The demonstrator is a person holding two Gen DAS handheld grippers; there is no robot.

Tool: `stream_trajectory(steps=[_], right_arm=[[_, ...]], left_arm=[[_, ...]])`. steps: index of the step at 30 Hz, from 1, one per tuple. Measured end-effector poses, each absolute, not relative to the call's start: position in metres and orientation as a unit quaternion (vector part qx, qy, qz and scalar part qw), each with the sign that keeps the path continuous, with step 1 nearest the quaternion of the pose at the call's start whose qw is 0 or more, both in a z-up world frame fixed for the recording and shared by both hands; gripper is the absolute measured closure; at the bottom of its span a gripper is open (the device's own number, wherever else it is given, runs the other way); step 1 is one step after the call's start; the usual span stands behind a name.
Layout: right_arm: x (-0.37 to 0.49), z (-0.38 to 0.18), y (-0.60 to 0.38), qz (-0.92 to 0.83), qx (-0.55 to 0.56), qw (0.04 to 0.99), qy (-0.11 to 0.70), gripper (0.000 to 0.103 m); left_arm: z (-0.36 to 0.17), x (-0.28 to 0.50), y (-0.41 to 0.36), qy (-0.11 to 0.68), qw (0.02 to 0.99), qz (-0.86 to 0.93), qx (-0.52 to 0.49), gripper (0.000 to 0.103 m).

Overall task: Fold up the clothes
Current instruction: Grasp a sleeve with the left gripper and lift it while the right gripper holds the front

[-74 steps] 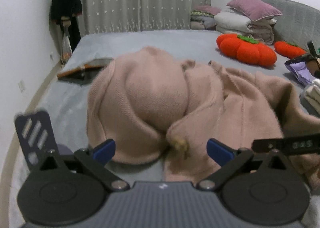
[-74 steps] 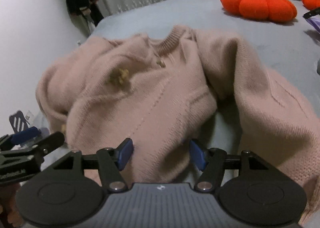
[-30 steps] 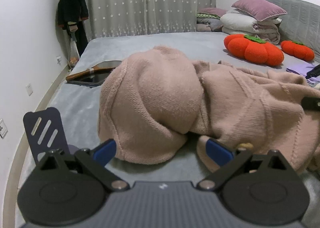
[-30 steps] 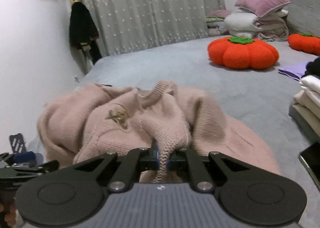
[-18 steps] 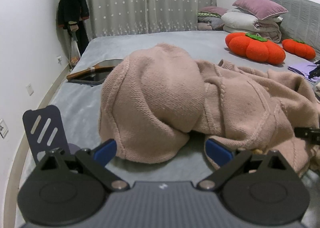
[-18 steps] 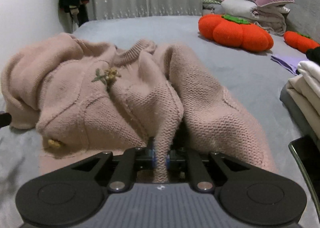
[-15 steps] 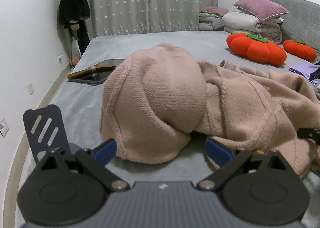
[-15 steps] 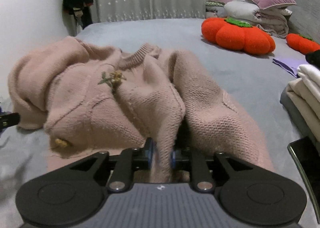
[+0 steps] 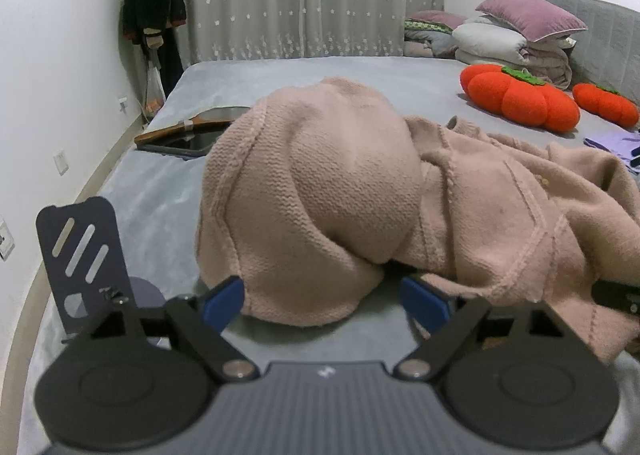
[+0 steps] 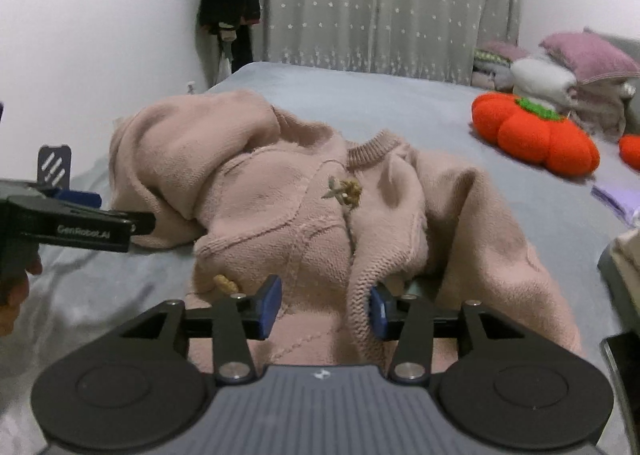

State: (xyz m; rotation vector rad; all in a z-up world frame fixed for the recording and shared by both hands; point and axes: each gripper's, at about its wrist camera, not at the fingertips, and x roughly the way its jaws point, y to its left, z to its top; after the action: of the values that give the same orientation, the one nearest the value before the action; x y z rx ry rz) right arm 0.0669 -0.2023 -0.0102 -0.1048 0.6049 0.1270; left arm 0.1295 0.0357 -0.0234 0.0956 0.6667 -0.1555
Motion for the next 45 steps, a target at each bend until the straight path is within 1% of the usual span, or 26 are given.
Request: stream_trajectory(steps=[3, 5, 9, 14, 15, 16, 17, 18, 20, 21, 23, 26, 31, 35, 40, 45], right_arm=[[0.066, -0.006, -0.2, 0.059, -0.06, 0.955, 0.285, 0.057], [0.067, -0.005, -0.201, 0.062, -0.058, 0.956, 0.279, 0.057], [0.071, -0.004, -0.203, 0.064, -0.05, 0.959, 0.273, 0.057], [0.079, -0.004, -0.206, 0.066, -0.04, 0.96, 0.269, 0.057], [0.081, -0.005, -0.206, 0.067, -0.039, 0.96, 0.269, 0.056], [0.084, -0.006, -0.206, 0.066, -0.039, 0.96, 0.269, 0.056], [0.085, -0.008, -0.206, 0.066, -0.039, 0.96, 0.27, 0.056], [0.086, -0.009, -0.206, 0.066, -0.039, 0.96, 0.27, 0.056], [0.089, -0.011, -0.206, 0.065, -0.04, 0.96, 0.268, 0.056], [0.091, -0.012, -0.206, 0.064, -0.041, 0.961, 0.267, 0.056], [0.095, -0.013, -0.207, 0.063, -0.039, 0.961, 0.265, 0.056], [0.102, -0.013, -0.212, 0.063, -0.026, 0.963, 0.262, 0.056], [0.114, -0.008, -0.225, 0.062, 0.019, 0.964, 0.258, 0.056], [0.123, -0.004, -0.236, 0.065, 0.058, 0.963, 0.257, 0.056], [0.132, 0.0, -0.239, 0.064, 0.074, 0.962, 0.254, 0.056], [0.134, -0.002, -0.235, 0.057, 0.059, 0.964, 0.252, 0.056]], left_arm=[[-0.022, 0.132, 0.037, 0.318, 0.944, -0.064, 0.055, 0.012], [-0.019, 0.133, 0.037, 0.306, 0.948, -0.053, 0.067, 0.007], [-0.008, 0.141, 0.041, 0.281, 0.956, -0.048, 0.064, 0.004], [-0.017, 0.173, 0.042, 0.295, 0.953, -0.061, 0.037, 0.004], [-0.02, 0.181, 0.042, 0.3, 0.951, -0.064, 0.031, 0.005], [-0.023, 0.188, 0.042, 0.304, 0.95, -0.067, 0.025, 0.013], [-0.021, 0.19, 0.039, 0.3, 0.951, -0.07, 0.027, 0.025], [-0.018, 0.192, 0.036, 0.295, 0.952, -0.073, 0.031, 0.032], [-0.012, 0.196, 0.03, 0.283, 0.955, -0.08, 0.039, 0.062], [-0.01, 0.197, 0.027, 0.277, 0.956, -0.083, 0.043, 0.069], [0.004, 0.2, 0.021, 0.262, 0.959, -0.085, 0.067, 0.078], [0.029, 0.209, 0.017, 0.241, 0.964, -0.077, 0.084, 0.083], [0.074, 0.239, 0.022, 0.202, 0.972, -0.036, 0.115, 0.084], [0.094, 0.276, 0.029, 0.189, 0.971, 0.006, 0.143, 0.085], [0.097, 0.329, 0.042, 0.19, 0.968, 0.062, 0.151, 0.085], [0.069, 0.371, 0.046, 0.225, 0.956, 0.109, 0.153, 0.085]])
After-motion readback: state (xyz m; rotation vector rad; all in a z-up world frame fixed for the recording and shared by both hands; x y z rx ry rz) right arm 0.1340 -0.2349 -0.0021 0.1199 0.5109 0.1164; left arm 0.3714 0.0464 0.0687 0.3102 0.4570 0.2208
